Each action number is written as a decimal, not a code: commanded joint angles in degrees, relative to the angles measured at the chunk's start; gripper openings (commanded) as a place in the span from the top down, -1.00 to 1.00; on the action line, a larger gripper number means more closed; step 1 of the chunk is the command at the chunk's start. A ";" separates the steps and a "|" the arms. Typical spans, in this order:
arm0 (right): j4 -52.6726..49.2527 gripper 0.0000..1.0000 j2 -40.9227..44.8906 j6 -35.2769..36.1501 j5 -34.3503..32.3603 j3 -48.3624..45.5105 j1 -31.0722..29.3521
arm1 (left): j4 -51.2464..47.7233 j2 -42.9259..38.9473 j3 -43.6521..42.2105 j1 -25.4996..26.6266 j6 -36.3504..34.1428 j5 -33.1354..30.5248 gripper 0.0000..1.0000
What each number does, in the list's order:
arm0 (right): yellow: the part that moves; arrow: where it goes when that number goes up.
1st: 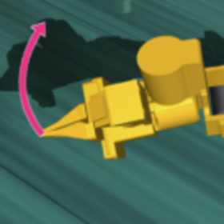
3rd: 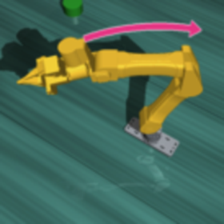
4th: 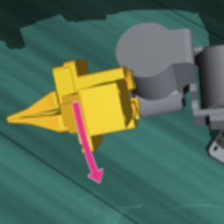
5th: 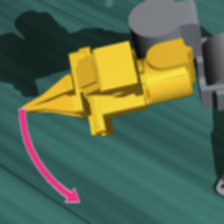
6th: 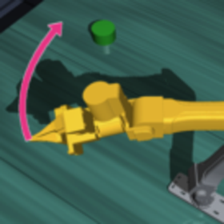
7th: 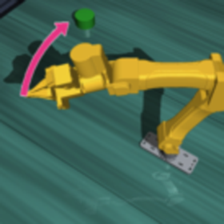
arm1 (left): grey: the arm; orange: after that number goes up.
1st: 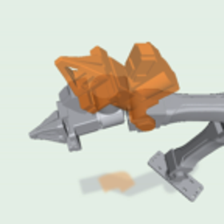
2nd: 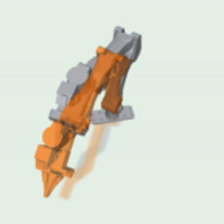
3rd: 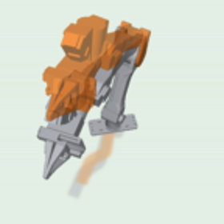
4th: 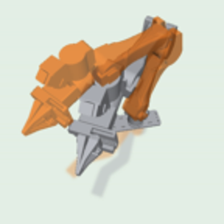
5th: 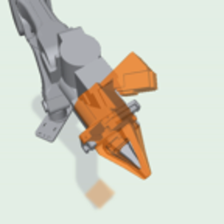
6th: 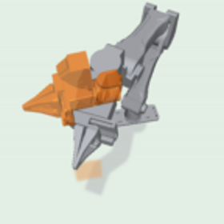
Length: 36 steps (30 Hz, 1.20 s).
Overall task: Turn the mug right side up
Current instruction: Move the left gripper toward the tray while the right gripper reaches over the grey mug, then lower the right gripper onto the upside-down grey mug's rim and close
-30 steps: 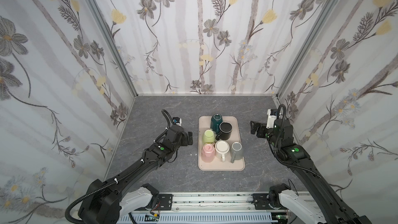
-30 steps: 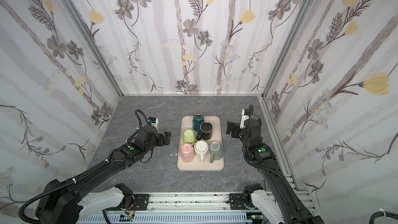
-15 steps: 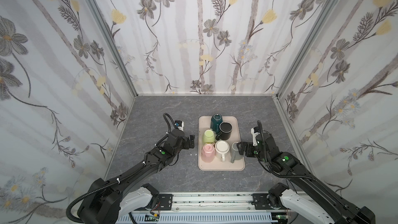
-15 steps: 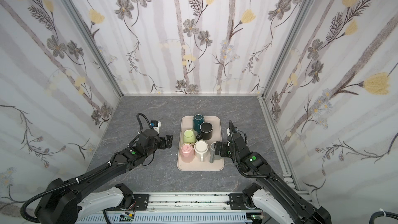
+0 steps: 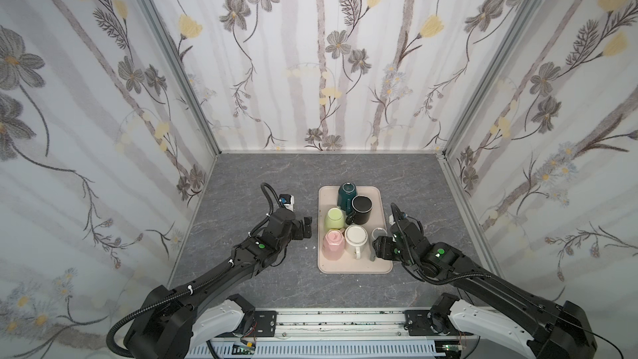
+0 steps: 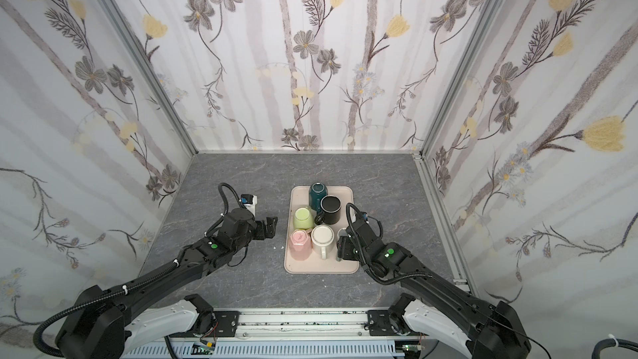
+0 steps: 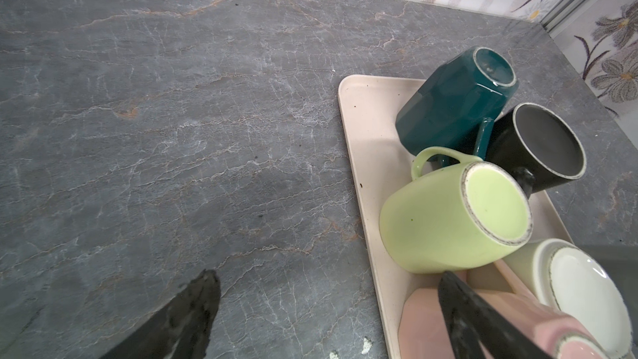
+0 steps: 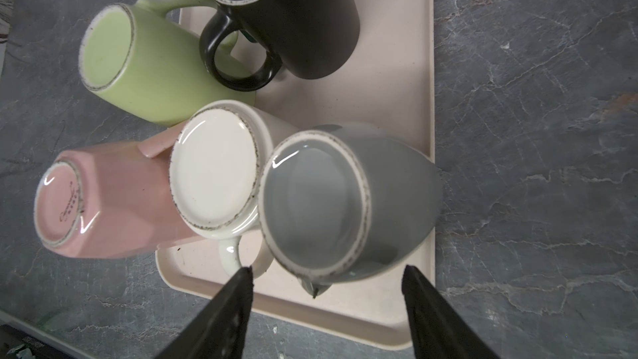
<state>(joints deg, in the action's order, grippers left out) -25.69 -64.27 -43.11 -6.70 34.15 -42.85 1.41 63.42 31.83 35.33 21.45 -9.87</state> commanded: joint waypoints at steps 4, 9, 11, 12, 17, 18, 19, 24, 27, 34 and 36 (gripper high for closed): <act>4.03 -0.33 -2.45 -2.32 0.26 0.02 -0.90 | 1.01 -0.22 0.25 -0.03 2.30 -0.84 -1.00; 5.34 -0.28 -4.37 -2.50 0.01 -0.06 -1.44 | 0.60 -0.49 0.11 -0.09 2.54 -1.95 -1.00; 5.86 -0.26 -5.61 -2.33 0.18 0.16 -1.56 | 0.60 -0.42 -0.01 -0.02 2.71 -2.10 -1.00; 5.92 -0.24 -6.15 -2.16 0.32 0.38 -1.53 | 0.61 -0.40 -0.02 -0.07 2.74 -2.17 -1.00; 6.36 -0.17 -8.73 -1.71 0.98 1.70 -1.77 | 0.51 -0.14 -0.02 -0.08 2.88 -2.26 -1.00; 6.36 -0.16 -9.00 -1.71 0.94 1.84 -1.80 | 0.51 -0.14 -0.02 -0.08 2.89 -2.26 -1.00; 6.21 -0.16 -9.20 -1.76 0.62 1.98 -1.89 | 0.52 -0.14 -0.02 -0.02 2.88 -2.24 -1.00; 4.44 -0.16 -9.13 -2.06 -1.97 2.10 -1.97 | 0.47 0.04 -0.01 -0.04 3.05 -2.29 -1.00; 4.20 -0.16 -8.16 -2.46 -2.81 1.64 -1.88 | 0.53 0.19 -0.06 -0.08 3.24 -2.26 -1.00; 7.91 -0.28 -7.87 -4.03 -1.52 1.76 -1.80 | 0.50 0.64 -0.11 -0.08 3.61 -2.08 -1.00; 8.55 -0.29 -8.52 -4.52 -2.00 1.94 -1.64 | 0.53 0.57 -0.11 -0.02 3.76 -1.99 -1.00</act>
<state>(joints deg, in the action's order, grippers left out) -21.30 -72.10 -45.91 -7.77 35.57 -44.64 1.39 63.90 31.81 35.31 24.21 -10.92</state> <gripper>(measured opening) 0.640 0.997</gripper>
